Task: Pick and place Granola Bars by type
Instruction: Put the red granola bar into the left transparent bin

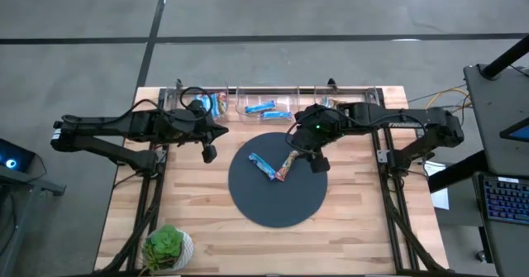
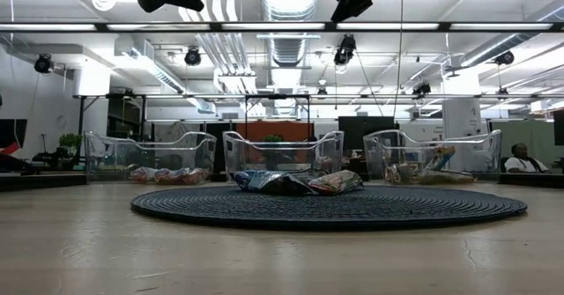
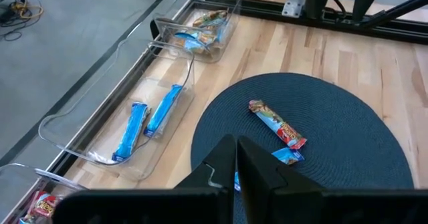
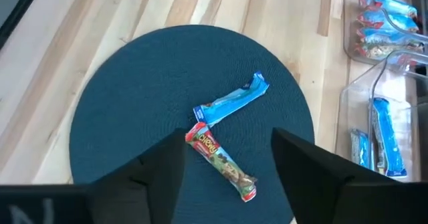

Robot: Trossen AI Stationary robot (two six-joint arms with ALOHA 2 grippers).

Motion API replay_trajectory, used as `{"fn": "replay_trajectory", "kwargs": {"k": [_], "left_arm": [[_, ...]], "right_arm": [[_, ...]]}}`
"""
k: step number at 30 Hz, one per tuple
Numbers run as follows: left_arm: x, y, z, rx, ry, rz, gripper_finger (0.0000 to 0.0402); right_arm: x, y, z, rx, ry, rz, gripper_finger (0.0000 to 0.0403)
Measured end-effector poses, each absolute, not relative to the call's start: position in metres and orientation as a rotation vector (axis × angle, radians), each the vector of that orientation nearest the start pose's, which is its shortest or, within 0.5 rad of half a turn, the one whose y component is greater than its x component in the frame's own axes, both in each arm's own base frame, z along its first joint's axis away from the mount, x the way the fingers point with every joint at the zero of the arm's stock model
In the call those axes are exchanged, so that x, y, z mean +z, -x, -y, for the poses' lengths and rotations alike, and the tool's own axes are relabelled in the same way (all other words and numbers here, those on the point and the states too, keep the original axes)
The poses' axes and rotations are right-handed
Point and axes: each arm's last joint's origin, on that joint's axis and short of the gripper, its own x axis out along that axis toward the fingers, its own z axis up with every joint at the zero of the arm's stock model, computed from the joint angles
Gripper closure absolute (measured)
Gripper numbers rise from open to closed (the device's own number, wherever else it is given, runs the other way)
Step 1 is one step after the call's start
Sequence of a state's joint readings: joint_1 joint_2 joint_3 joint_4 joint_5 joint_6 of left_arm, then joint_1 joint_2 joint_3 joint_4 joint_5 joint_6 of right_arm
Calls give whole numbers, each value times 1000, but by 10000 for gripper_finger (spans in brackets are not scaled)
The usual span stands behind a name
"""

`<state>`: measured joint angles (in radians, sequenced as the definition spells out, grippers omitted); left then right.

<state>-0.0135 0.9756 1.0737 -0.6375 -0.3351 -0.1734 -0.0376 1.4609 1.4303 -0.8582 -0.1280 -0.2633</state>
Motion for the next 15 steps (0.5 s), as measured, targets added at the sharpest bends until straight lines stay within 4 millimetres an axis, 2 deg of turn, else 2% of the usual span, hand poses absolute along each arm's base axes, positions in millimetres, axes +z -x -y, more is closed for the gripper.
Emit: {"fn": "replay_trajectory", "kwargs": {"k": [6, 15], "left_arm": [[357, -192, -7, 359, 78, -503, 401], [357, -192, -7, 366, 78, -502, 401]], "right_arm": [[343, -299, 8, 183, 190, -871, 161], [336, -304, 9, 219, 253, -893, 137]]}}
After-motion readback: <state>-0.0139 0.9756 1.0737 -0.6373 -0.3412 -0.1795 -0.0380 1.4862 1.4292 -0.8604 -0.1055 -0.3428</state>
